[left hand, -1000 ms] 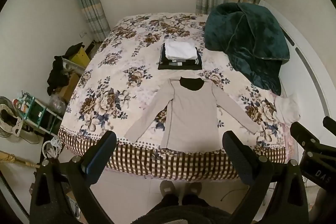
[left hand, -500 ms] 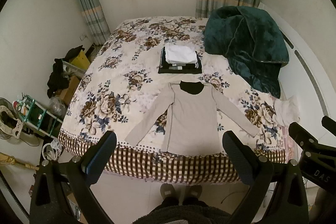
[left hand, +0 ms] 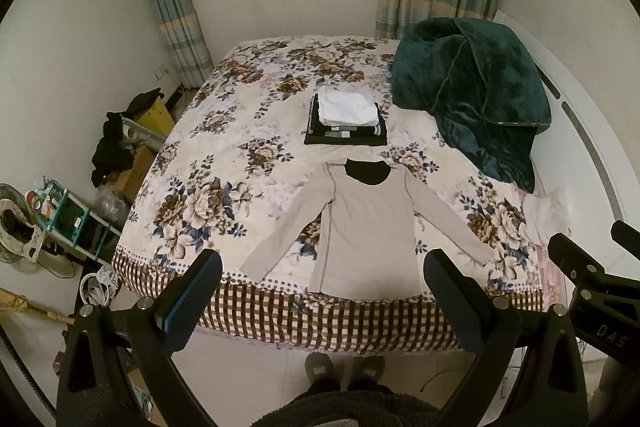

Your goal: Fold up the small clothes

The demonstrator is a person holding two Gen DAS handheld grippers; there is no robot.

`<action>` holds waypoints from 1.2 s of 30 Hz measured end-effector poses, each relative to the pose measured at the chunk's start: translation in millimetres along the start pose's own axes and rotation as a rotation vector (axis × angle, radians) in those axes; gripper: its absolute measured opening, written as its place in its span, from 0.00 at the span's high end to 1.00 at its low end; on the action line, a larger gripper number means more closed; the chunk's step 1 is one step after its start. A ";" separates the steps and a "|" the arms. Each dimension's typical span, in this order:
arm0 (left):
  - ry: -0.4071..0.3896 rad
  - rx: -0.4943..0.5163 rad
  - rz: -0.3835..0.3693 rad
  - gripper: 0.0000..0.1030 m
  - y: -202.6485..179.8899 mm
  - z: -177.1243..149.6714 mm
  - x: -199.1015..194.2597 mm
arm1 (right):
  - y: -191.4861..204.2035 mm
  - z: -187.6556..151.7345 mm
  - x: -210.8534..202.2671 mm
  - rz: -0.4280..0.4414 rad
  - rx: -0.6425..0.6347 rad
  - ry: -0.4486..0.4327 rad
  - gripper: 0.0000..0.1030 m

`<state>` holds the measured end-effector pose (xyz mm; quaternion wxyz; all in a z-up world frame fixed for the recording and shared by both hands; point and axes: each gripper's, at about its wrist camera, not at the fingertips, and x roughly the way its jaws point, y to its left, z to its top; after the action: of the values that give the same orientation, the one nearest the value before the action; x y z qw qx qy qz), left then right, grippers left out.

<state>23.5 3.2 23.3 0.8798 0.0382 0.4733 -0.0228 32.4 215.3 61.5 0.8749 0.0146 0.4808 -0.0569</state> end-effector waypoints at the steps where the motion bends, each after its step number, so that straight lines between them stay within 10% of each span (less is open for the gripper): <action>1: 0.000 -0.003 -0.002 0.00 1.7 0.9 -0.6 | -0.9 -1.5 1.2 -0.001 -0.001 -0.001 0.00; 36: -0.018 -0.005 -0.002 0.00 11.2 1.0 -6.4 | 26.9 20.7 -35.5 0.016 -0.004 -0.018 0.00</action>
<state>21.7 14.4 29.7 0.8841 0.0351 0.4655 -0.0229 33.9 243.4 101.7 0.8797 0.0161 0.4727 -0.0493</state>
